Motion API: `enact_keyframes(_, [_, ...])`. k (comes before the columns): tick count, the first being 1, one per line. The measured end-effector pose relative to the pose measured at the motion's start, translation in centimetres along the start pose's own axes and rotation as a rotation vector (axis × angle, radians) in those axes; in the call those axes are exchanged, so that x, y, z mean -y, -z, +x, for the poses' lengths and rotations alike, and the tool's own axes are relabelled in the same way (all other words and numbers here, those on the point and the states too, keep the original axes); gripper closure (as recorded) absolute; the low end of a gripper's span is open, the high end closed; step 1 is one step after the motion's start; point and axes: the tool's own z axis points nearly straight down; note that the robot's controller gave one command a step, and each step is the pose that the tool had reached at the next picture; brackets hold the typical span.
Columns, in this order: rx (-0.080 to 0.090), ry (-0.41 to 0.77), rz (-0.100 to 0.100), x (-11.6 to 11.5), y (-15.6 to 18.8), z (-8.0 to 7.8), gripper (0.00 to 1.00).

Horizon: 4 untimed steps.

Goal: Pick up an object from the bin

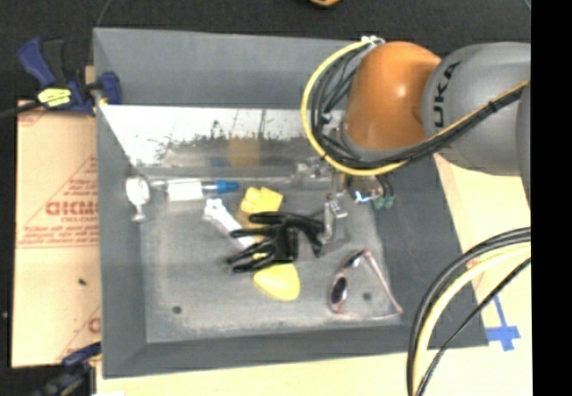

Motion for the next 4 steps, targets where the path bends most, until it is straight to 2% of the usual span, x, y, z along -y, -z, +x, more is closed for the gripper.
enact_keyframes(1, [-0.003,-0.083,-0.002,-3.1,-4.5,1.4,0.0])
enact_keyframes(2, [0.004,-0.044,0.001,-2.1,-5.9,-0.5,0.0])
enact_keyframes(3, [-0.001,-0.054,-0.004,-2.7,-5.5,1.2,0.0])
enact_keyframes(4, [0.0,-0.054,-0.003,-2.7,-5.5,1.2,0.0])
